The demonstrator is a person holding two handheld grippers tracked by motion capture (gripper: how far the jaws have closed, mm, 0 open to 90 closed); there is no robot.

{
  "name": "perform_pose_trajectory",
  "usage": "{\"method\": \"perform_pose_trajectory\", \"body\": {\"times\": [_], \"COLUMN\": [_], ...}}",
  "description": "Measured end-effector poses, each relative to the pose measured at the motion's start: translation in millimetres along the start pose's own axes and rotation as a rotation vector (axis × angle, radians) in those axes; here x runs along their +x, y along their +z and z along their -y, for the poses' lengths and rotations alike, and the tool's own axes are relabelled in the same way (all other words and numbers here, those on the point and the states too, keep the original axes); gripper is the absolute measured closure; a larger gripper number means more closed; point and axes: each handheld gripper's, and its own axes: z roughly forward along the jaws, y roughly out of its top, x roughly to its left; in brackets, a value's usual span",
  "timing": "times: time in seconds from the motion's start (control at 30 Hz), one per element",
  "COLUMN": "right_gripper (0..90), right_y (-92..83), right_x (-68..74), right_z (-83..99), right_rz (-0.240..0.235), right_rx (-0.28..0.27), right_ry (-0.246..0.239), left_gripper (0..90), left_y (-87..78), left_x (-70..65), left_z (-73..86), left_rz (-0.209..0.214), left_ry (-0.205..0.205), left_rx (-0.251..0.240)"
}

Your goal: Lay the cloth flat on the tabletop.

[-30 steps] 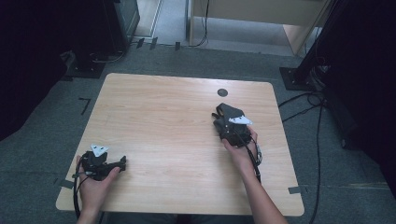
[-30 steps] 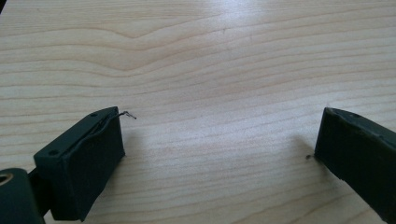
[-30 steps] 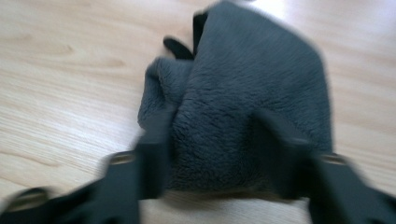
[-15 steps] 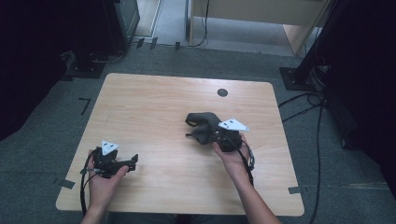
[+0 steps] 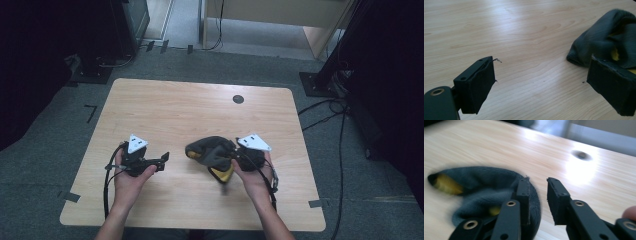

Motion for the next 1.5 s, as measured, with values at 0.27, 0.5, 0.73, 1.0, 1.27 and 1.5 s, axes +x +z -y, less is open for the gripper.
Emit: {"method": "perform_pose_trajectory", "body": {"times": [0.27,0.5,0.73,1.0,1.27,1.5], "right_gripper": [58.3,59.1,67.9,82.2,65.5,53.6], "right_y": [-3.1,11.1,17.8,17.8,6.9,-12.5], "right_x": [-19.7,-7.4,10.6,25.1,57.5,31.2], "right_z": [22.5,33.1,46.0,48.8,41.5,24.7], "right_rz": [-0.177,-0.235,-0.279,-0.438,-0.656,-0.448], "right_rx": [0.005,0.099,0.195,0.209,0.114,-0.027], "right_ry": [0.101,0.092,0.047,0.047,-0.058,0.004], "left_gripper": [14.7,15.2,21.4,42.5,70.1,73.1], "left_y": [15.6,23.5,30.4,36.3,26.5,7.5], "left_x": [-19.2,-47.0,-58.2,-50.7,-31.1,-35.3], "left_z": [9.9,19.2,24.9,25.6,20.1,14.4], "left_rz": [0.067,0.197,0.256,0.295,0.290,0.289], "left_ry": [0.050,0.109,0.099,0.022,-0.067,-0.033], "left_rx": [0.027,0.045,0.067,0.097,0.051,-0.047]}}
